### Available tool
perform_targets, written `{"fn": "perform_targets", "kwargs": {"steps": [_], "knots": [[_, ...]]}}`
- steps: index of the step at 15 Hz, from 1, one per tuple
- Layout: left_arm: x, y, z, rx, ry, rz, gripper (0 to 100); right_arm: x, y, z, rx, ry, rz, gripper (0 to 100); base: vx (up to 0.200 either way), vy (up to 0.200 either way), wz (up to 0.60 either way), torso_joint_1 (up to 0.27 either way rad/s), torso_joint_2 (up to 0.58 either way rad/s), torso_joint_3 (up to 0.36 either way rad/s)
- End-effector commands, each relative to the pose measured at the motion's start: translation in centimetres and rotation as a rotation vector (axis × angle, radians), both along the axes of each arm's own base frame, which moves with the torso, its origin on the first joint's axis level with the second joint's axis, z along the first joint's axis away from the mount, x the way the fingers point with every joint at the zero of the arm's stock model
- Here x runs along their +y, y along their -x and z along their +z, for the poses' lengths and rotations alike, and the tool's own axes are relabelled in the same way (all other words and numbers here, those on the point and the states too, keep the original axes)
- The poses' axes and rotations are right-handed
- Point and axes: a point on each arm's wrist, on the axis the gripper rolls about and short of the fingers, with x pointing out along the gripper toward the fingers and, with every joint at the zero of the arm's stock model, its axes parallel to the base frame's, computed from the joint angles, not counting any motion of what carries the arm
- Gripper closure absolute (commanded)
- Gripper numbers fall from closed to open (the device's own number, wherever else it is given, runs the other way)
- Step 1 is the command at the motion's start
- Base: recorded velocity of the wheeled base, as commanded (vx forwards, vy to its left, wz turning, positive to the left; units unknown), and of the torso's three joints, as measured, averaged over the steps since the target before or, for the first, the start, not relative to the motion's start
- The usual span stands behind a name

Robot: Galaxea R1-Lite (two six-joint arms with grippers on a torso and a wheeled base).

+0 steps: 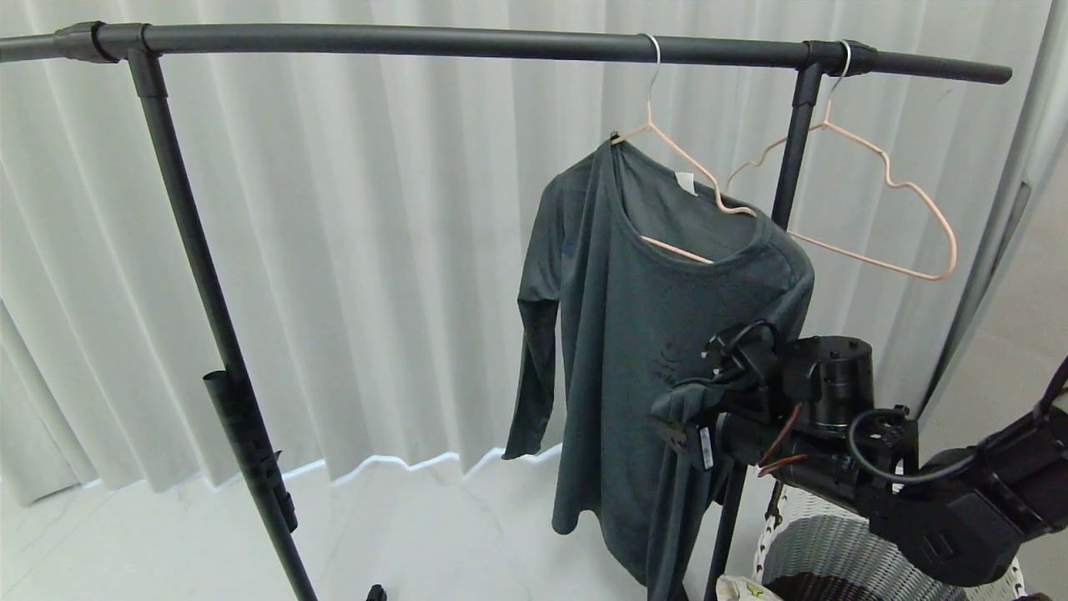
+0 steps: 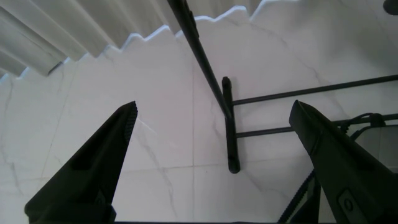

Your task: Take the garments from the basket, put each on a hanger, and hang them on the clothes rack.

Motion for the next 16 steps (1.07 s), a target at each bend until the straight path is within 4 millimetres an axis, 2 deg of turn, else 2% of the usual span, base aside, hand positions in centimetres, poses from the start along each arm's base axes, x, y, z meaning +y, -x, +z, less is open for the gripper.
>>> {"fn": "perform_targets", "kwargs": {"steps": [1,4,7,12,16], "knots": [[0.0,0.0,0.0,0.002,0.0,0.0,0,-0.9,1.0,-0.2,0.012,0.017,-0.023,0,0.0,0.0,0.0,0.0,0.0,0.0],[0.0,0.0,0.0,0.003,-0.001,-0.003,0,-2.5,2.9,-0.7,0.039,0.053,-0.036,0,0.0,0.0,0.0,0.0,0.0,0.0],[0.0,0.0,0.0,0.004,0.0,-0.002,0,-3.8,4.0,-2.1,0.02,0.22,-0.144,0,0.0,0.0,0.0,0.0,0.0,0.0],[0.0,0.0,0.0,0.006,-0.001,-0.003,0,-4.0,4.1,-2.3,0.012,0.252,-0.19,0,0.0,0.0,0.0,0.0,0.0,0.0],[0.0,0.0,0.0,0.006,0.001,-0.003,0,-4.0,3.9,-4.0,0.053,0.318,-0.23,0,0.0,0.0,0.0,-0.091,0.21,0.065]]}}
